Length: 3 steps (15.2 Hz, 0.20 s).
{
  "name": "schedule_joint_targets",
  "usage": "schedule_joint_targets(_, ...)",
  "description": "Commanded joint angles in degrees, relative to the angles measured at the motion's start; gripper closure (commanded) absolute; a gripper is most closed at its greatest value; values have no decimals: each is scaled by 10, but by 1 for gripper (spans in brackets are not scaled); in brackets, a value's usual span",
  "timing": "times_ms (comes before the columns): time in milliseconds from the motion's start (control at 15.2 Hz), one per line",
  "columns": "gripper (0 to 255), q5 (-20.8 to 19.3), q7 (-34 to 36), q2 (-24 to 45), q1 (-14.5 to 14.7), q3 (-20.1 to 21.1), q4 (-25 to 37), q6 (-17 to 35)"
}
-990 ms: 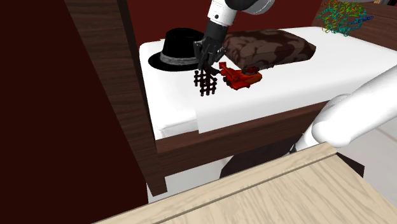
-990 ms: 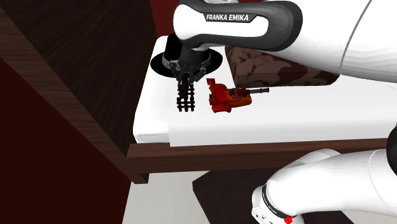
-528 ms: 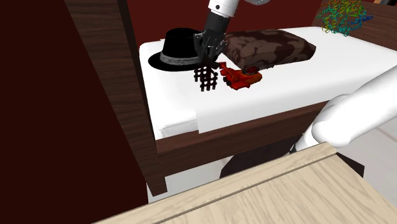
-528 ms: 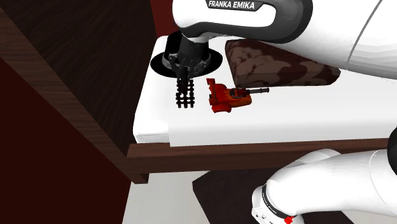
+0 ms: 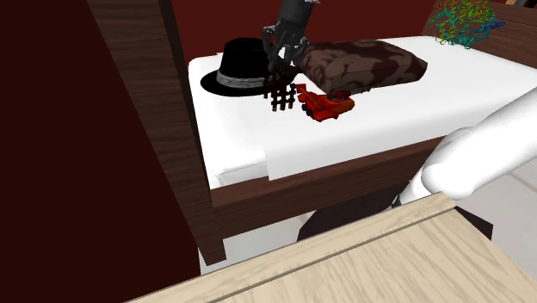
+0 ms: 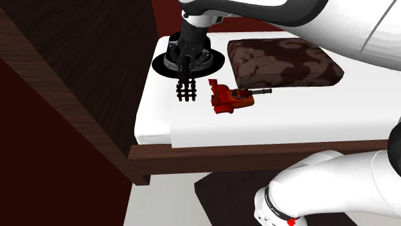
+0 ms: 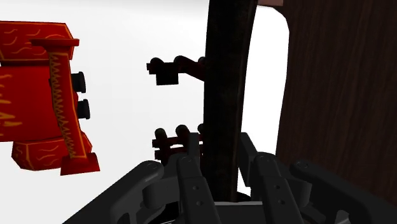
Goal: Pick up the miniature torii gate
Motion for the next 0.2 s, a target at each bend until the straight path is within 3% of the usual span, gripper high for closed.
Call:
schedule_joint_targets(0, 255, -2, 4, 2, 0, -1, 17, -15)
schedule_joint_targets(132, 255, -2, 4, 2, -1, -1, 18, -16)
